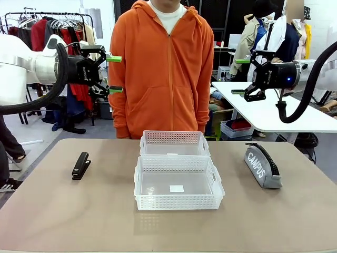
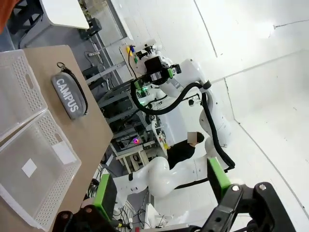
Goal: Distribute items into two baskets.
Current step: Pick up the Pencil pouch that the person points to.
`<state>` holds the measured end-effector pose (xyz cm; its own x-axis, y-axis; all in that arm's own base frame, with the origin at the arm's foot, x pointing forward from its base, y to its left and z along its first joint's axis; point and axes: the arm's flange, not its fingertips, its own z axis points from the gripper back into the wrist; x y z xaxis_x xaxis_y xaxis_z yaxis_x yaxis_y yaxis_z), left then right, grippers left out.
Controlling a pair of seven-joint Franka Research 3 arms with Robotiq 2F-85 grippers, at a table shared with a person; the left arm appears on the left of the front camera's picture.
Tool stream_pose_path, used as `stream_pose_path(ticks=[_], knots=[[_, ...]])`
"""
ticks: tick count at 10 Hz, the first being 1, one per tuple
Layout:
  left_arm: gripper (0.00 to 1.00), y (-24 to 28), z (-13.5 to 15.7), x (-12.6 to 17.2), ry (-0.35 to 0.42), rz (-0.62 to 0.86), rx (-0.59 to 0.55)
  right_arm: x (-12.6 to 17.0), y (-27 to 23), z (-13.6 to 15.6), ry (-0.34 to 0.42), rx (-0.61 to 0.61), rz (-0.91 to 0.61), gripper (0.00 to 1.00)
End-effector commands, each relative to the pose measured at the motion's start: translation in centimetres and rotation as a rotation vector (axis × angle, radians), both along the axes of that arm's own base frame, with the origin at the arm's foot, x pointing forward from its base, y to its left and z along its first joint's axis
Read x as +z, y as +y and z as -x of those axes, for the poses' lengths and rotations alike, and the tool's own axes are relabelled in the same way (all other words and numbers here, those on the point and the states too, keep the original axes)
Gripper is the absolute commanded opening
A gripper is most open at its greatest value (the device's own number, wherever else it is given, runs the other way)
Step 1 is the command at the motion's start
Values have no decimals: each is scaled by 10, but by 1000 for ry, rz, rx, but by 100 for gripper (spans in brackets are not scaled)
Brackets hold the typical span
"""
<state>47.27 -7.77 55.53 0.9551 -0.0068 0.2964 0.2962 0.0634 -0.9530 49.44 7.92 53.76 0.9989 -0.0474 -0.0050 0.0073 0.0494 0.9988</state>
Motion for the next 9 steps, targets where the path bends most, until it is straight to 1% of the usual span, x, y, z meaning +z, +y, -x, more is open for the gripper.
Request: stream_pose_path(ticks=[1, 9], knots=[[100, -1, 1, 0, -2, -1, -9, 1, 1, 1, 7, 0, -1, 100], [100, -1, 1, 0, -2, -1, -9, 1, 1, 1, 7, 0, -1, 100]])
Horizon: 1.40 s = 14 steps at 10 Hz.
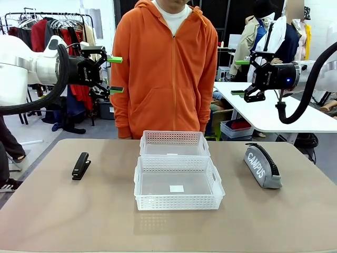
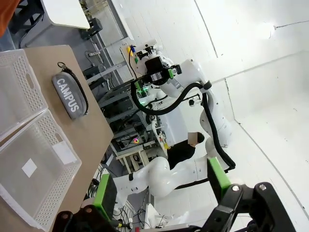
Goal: Distribute items into two baskets.
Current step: Pick up the Pencil pouch that the person points to.
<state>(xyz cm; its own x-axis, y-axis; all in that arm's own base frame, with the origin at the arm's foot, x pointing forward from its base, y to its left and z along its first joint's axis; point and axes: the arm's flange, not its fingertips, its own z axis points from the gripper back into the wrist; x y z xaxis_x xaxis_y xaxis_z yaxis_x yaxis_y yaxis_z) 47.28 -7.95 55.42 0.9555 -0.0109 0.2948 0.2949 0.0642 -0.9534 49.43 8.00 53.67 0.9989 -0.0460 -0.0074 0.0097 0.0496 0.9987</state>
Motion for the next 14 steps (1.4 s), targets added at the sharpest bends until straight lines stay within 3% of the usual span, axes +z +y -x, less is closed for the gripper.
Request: stream_pose_path(ticks=[1, 14], knots=[[100, 1, 1, 1, -4, 1, -6, 2, 0, 0, 5, -1, -2, 100], [100, 1, 1, 1, -4, 1, -6, 2, 0, 0, 5, -1, -2, 100]])
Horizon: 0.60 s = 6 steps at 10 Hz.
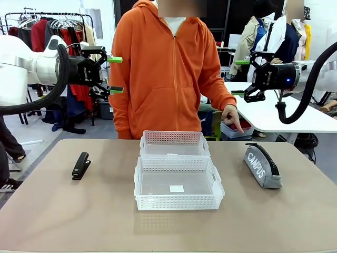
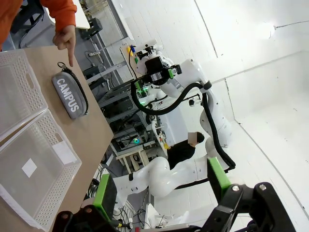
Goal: Distribute items into two baskets.
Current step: Pick up the Pencil pouch that the person points to.
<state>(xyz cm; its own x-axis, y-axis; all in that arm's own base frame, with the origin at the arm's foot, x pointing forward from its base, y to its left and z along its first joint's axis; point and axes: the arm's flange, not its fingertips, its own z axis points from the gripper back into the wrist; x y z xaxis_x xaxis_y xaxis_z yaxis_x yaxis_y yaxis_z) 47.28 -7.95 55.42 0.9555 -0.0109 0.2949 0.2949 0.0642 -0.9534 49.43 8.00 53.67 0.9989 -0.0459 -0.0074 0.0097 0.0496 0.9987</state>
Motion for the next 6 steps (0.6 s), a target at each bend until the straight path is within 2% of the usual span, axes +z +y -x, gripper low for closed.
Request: stream_pose_path(ticks=[1, 6], knots=[[100, 1, 1, 1, -4, 1, -6, 2, 0, 0, 5, -1, -2, 100], [100, 1, 1, 1, -4, 1, -6, 2, 0, 0, 5, -1, -2, 100]])
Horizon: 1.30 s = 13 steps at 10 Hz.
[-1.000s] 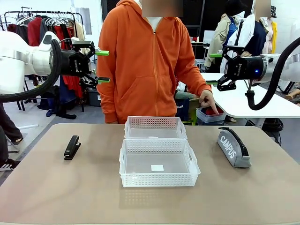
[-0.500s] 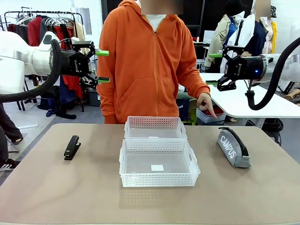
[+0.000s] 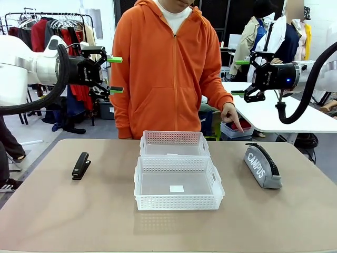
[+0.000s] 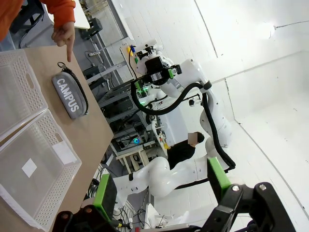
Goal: Distribute items into two baskets.
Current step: Pick up the Pencil pouch that the person points to.
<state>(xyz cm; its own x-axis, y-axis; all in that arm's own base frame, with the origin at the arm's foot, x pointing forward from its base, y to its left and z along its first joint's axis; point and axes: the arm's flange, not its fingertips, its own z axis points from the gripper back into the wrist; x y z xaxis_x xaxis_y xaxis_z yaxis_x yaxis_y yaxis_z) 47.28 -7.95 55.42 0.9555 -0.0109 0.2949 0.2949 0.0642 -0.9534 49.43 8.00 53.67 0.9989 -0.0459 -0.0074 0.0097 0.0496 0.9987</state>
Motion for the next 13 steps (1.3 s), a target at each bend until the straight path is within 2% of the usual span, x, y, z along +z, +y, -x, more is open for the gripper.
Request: stream_pose_path(ticks=[1, 11, 12, 13], knots=[[100, 1, 1, 1, -4, 1, -6, 2, 0, 0, 5, -1, -2, 100], [100, 1, 1, 1, -4, 1, -6, 0, 0, 0, 0, 0, 0, 100], [100, 1, 1, 1, -4, 1, -6, 15, -7, -3, 0, 10, 82, 100], [100, 1, 1, 1, -4, 1, -6, 21, 2, 2, -47, -13, 190, 100]])
